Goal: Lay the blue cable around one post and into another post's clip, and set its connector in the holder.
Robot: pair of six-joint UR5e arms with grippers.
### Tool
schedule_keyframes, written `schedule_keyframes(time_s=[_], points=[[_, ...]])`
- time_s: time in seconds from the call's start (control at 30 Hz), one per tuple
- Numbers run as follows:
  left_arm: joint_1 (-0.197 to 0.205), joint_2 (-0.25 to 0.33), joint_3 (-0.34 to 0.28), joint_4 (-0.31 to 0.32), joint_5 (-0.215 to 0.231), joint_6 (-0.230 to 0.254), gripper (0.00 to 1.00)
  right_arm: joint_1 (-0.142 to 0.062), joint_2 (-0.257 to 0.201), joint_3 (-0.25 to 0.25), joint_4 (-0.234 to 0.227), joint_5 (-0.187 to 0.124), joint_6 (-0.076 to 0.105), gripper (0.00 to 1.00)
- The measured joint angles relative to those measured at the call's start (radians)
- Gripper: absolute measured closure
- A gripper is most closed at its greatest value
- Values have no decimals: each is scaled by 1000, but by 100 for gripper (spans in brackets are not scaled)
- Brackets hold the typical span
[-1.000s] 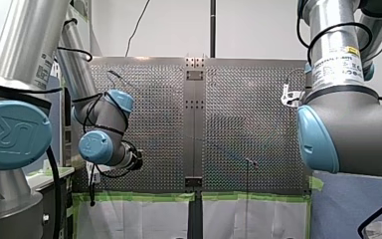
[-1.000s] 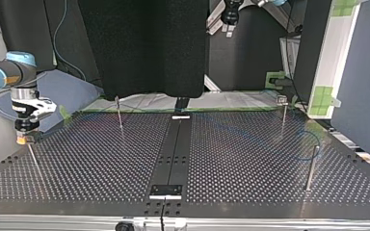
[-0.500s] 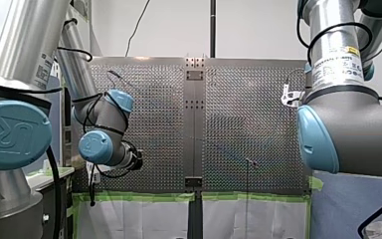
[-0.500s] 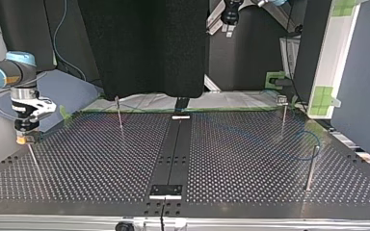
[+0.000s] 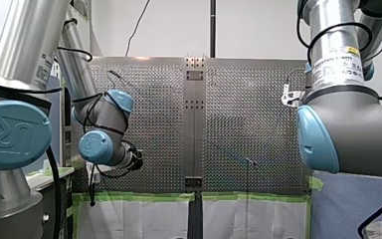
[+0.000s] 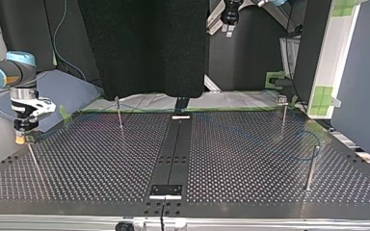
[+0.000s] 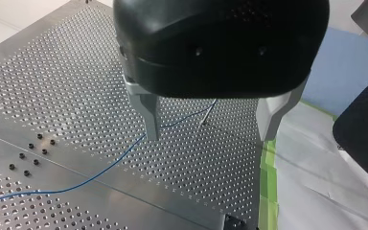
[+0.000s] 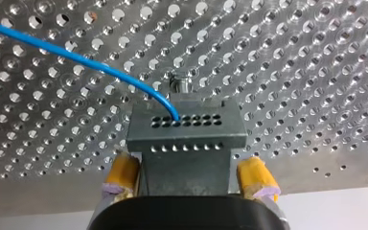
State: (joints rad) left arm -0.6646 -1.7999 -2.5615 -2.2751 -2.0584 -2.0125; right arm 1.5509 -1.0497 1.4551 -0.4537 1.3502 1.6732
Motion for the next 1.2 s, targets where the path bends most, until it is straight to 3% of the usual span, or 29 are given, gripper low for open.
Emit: schedule_keyframes(time_s=[0.4, 0.87, 0.97, 1.1, 1.2], points=[[0, 0, 0, 0, 0, 0, 0, 0, 0, 0, 11, 66, 2, 1], [-1, 0, 0, 0, -1, -3, 0, -7, -4, 11, 74, 197, 18, 1], [-1, 0, 0, 0, -1, -4, 0, -8, -20, 31, 65, 223, 30, 1], [0, 0, 0, 0, -1, -7, 0, -4, -56, 69, 30, 260, 62, 1], [1, 0, 0, 0, -1, -7, 0, 5, -87, 100, -1, 259, 69, 1]])
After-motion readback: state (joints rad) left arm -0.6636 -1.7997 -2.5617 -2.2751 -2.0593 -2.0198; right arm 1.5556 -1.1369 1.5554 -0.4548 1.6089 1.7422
